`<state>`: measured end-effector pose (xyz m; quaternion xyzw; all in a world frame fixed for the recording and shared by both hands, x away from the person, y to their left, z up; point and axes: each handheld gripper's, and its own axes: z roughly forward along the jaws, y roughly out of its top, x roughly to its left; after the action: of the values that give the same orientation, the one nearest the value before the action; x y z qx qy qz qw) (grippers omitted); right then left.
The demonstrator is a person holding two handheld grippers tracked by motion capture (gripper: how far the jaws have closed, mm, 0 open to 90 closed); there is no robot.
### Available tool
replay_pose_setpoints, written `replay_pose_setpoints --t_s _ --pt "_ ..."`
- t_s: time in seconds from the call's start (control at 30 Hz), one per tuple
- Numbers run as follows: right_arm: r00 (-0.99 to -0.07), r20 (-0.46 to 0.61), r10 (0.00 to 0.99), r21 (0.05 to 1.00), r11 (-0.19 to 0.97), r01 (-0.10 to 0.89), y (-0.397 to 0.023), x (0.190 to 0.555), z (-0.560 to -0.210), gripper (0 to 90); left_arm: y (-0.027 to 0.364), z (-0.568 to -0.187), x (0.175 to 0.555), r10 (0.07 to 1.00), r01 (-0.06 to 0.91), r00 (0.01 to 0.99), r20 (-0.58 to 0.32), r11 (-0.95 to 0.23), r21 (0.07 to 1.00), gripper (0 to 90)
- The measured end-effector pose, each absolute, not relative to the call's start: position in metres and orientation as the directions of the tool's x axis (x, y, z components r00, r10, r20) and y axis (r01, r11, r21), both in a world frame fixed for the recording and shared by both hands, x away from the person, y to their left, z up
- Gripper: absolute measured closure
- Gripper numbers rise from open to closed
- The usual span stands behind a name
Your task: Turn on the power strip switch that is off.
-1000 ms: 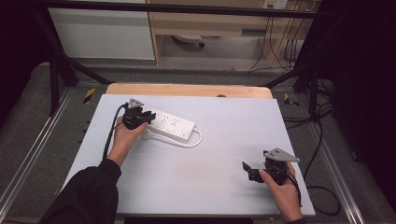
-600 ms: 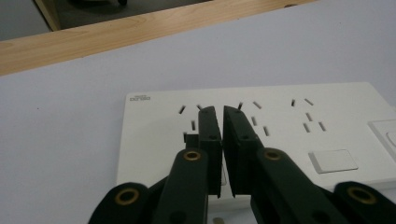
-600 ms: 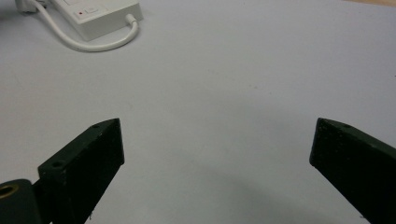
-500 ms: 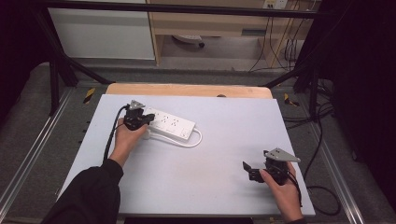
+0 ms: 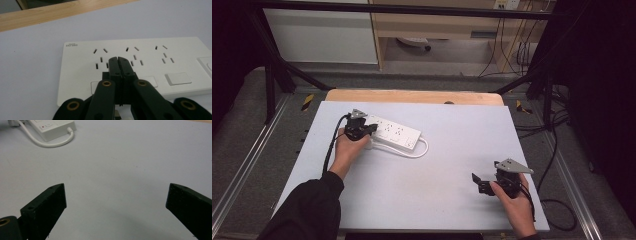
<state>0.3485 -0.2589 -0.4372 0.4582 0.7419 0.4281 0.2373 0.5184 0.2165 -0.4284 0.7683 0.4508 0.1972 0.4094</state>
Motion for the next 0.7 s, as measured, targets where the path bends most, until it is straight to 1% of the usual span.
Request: replay_pose_setpoints --t_s 0.7 --pt "-0.468 0.044 0.883 0.851 0.213 0.481 -0.2584 0.3487 -0.4373 3.4 0.2169 -0.4326 0.5180 0.855 0.538 0.515 -0.057 -0.271 0.798 90.0"
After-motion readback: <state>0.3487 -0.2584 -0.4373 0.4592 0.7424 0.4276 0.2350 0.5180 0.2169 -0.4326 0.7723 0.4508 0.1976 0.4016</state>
